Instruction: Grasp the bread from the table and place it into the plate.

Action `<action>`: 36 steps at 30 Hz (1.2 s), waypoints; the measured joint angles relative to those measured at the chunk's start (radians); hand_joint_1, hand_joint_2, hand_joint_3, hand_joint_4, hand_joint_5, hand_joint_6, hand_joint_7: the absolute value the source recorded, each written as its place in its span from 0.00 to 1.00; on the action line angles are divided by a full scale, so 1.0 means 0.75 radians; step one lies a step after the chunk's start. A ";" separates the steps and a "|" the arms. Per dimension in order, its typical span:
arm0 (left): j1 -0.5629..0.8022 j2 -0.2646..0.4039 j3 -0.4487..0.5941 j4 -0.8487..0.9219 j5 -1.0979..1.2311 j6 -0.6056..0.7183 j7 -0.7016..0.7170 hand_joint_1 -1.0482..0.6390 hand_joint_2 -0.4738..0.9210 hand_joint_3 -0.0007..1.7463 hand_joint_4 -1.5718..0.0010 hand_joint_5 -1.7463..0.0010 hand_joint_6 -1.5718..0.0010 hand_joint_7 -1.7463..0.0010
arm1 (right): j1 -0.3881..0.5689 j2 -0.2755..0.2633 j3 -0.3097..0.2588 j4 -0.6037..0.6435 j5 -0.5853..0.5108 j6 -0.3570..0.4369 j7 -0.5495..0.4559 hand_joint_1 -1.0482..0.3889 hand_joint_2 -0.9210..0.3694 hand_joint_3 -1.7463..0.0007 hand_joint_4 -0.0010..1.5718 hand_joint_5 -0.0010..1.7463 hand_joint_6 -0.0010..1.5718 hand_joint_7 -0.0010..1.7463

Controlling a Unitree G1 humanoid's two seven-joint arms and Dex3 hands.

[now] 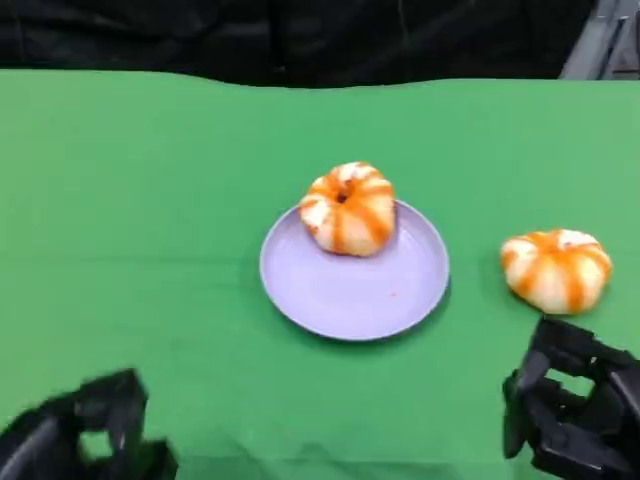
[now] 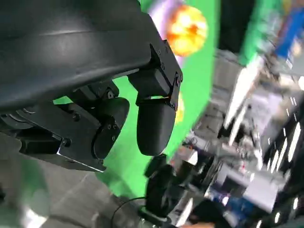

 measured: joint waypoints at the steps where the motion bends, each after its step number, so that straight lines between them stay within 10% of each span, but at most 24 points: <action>1: -0.004 0.000 0.012 0.013 -0.001 -0.002 0.000 0.68 0.80 0.81 0.38 0.00 0.49 0.00 | -0.009 0.000 0.001 0.000 0.008 -0.001 0.016 0.70 0.17 0.46 0.53 1.00 0.46 0.89; 36: -0.078 -0.021 -0.010 0.058 0.023 0.017 0.040 0.67 0.81 0.77 0.42 0.00 0.53 0.00 | -0.001 -0.002 -0.038 0.014 0.044 -0.027 0.049 0.68 0.16 0.48 0.54 1.00 0.47 0.90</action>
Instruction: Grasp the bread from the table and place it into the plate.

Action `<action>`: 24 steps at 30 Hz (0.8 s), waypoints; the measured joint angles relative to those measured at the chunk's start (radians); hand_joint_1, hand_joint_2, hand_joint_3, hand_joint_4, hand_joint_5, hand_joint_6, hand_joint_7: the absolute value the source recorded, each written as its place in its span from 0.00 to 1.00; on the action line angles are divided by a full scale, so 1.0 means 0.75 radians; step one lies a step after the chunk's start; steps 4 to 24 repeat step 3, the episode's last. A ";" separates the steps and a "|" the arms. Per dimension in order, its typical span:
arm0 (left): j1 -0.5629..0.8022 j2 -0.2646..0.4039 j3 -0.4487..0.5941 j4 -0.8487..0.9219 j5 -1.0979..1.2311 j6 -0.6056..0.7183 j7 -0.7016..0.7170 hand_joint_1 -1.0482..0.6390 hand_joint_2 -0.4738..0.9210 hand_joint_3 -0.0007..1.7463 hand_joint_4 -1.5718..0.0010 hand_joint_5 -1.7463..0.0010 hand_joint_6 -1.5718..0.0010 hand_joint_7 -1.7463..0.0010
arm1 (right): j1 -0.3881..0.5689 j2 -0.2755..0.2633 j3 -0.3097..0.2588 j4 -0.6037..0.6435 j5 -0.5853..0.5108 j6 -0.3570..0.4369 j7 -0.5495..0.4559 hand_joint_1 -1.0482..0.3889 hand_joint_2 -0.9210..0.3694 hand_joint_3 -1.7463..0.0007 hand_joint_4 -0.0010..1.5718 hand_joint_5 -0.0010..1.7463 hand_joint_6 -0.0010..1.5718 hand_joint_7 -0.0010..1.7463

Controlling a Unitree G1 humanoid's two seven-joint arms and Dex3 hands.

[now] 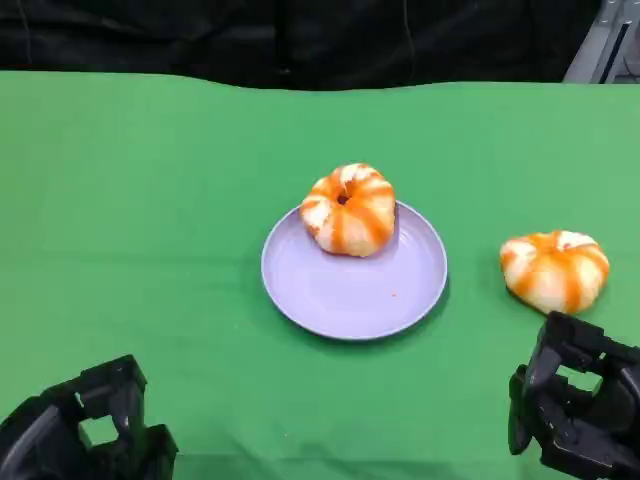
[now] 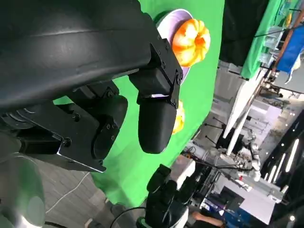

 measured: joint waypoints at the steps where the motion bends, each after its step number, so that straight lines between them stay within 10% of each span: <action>1: 0.000 -0.001 0.000 0.000 0.000 0.000 0.000 0.67 0.81 0.77 0.42 0.00 0.53 0.00 | 0.000 0.000 0.000 0.000 0.000 0.000 0.000 0.68 0.16 0.48 0.54 1.00 0.47 0.90; 24: 0.000 -0.002 0.000 0.000 0.000 0.000 0.000 0.67 0.80 0.76 0.42 0.00 0.53 0.00 | 0.000 0.000 0.000 0.000 0.000 0.000 0.000 0.69 0.16 0.48 0.54 1.00 0.47 0.90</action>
